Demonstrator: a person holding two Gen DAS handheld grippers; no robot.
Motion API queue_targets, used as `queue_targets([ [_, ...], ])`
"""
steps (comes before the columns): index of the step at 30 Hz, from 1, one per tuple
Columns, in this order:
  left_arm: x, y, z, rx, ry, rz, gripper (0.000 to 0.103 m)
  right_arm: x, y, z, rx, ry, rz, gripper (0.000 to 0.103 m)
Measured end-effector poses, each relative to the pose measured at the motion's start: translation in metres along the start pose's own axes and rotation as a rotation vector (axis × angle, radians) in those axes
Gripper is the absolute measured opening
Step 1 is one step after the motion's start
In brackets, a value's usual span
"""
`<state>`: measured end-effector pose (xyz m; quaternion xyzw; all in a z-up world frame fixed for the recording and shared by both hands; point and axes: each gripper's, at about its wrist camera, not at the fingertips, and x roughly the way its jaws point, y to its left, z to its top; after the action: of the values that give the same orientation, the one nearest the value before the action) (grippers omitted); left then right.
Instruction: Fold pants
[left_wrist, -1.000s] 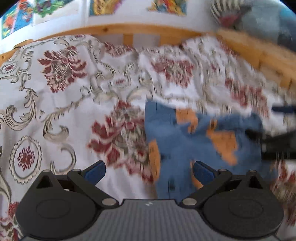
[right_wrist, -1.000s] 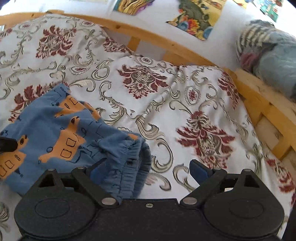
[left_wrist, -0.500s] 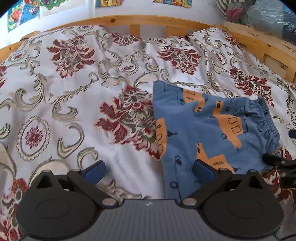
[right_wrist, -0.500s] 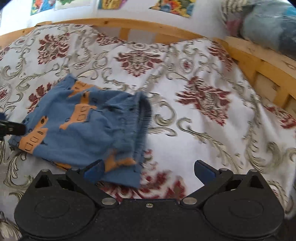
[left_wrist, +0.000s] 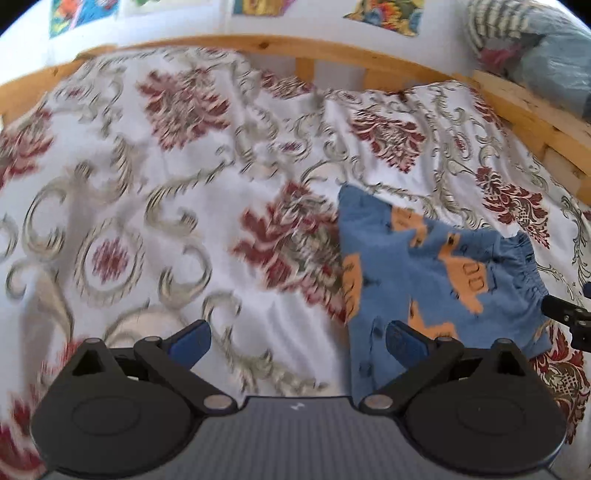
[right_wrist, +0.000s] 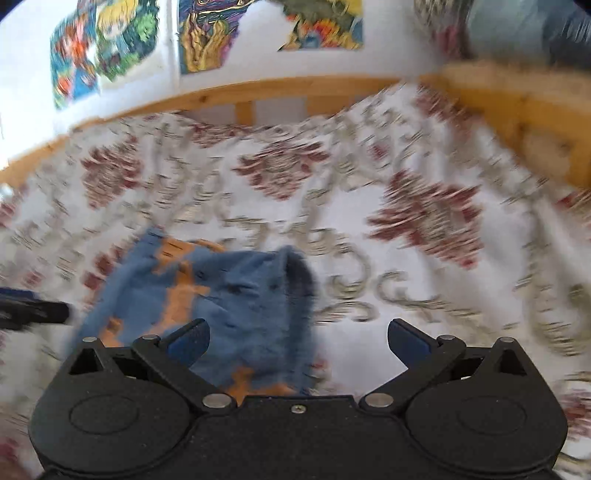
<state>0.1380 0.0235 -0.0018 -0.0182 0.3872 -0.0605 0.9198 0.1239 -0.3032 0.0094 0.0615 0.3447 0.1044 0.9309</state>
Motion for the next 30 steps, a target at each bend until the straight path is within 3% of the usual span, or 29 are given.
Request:
queue_targets([
  [3,0.011,-0.006,0.014,0.027,0.005,-0.039,0.103,0.013,-0.014,0.013,0.007,0.031,0.081,0.102],
  [6,0.026,-0.008,0.025,0.042,0.037,-0.108,0.103,0.022,-0.024,0.026,0.002,0.036,0.081,0.102],
  [12,0.051,-0.018,0.049,0.097,-0.008,-0.114,0.103,0.048,-0.034,0.047,0.009,0.035,0.026,0.102],
  [15,0.071,-0.027,0.064,0.125,-0.028,-0.113,0.103,0.062,-0.032,0.046,-0.015,0.074,-0.076,0.102],
  [21,0.117,-0.043,0.075,0.237,-0.017,0.025,0.103,0.057,-0.04,0.04,-0.01,0.041,-0.112,0.102],
  [25,0.11,-0.041,0.073,0.255,-0.038,0.022,0.103,0.04,-0.04,0.04,0.005,0.016,-0.05,0.102],
  [30,0.086,-0.04,0.068,0.298,-0.064,0.042,0.103,0.026,-0.049,0.037,0.1,0.045,0.127,0.102],
])
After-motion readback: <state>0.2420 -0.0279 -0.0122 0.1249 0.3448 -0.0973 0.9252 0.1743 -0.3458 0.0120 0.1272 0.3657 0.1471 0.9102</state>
